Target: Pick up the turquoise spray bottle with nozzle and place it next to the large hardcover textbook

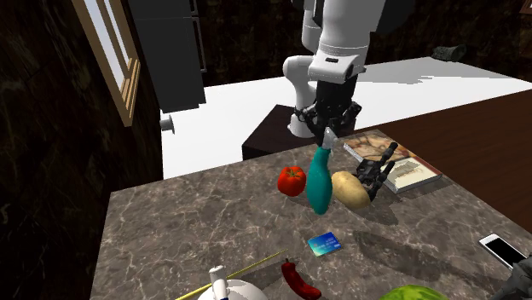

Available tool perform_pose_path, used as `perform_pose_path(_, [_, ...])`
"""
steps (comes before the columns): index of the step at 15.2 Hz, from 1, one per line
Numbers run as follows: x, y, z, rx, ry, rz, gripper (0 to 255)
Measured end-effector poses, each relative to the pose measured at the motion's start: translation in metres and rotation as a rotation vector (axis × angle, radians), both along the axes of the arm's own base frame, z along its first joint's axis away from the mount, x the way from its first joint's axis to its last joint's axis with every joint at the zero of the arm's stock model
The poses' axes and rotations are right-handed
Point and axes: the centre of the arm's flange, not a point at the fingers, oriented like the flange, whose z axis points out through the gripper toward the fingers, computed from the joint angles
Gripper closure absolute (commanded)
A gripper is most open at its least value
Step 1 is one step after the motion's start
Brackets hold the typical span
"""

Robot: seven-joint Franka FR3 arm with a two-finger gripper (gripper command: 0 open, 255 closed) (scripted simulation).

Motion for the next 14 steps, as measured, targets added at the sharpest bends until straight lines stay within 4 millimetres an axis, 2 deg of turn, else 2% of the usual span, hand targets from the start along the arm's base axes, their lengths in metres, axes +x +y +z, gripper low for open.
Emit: perform_pose_path(14, [-0.091, 0.158, -0.001, -0.001, 0.0, 0.0, 255])
